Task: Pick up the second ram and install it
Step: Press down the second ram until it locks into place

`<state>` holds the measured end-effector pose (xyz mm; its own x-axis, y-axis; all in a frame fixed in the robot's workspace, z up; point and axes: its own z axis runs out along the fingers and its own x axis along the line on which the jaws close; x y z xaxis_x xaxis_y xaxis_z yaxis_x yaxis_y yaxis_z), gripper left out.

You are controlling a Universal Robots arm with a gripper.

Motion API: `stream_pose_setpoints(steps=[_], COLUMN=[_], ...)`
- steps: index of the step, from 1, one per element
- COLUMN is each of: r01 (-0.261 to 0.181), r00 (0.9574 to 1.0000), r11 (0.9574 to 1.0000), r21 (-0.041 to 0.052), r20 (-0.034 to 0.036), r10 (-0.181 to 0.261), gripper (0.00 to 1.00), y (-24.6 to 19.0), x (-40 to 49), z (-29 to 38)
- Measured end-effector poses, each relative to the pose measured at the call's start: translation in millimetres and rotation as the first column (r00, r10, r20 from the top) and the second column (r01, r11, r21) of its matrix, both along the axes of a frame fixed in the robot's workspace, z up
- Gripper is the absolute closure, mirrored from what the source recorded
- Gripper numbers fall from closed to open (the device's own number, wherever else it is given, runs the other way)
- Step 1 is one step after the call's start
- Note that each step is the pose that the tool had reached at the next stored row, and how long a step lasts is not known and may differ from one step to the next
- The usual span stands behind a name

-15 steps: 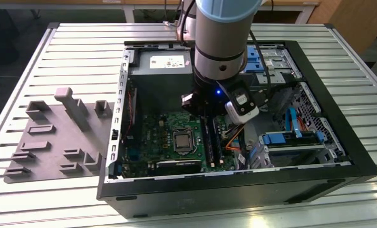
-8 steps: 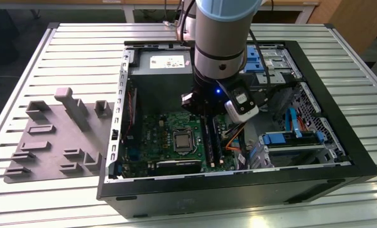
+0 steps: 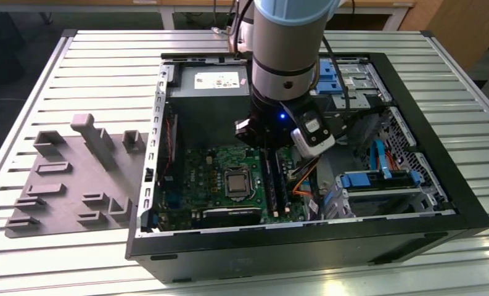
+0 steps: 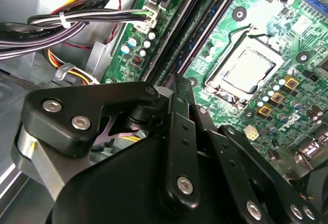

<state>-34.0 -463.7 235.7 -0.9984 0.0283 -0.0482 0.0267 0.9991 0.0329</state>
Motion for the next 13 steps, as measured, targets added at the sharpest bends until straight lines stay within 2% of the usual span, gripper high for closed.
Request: stream_pose_setpoints(steps=[7,13], r01=[0.0,0.0], r00=[1.0,1.0], r11=[1.0,1.0], r21=[0.0,0.0], r20=[0.0,0.0], r10=[0.0,0.0], gripper=[0.89,0.89], y=[3.5,8.8], x=[0.0,0.0], z=[0.0,-0.6])
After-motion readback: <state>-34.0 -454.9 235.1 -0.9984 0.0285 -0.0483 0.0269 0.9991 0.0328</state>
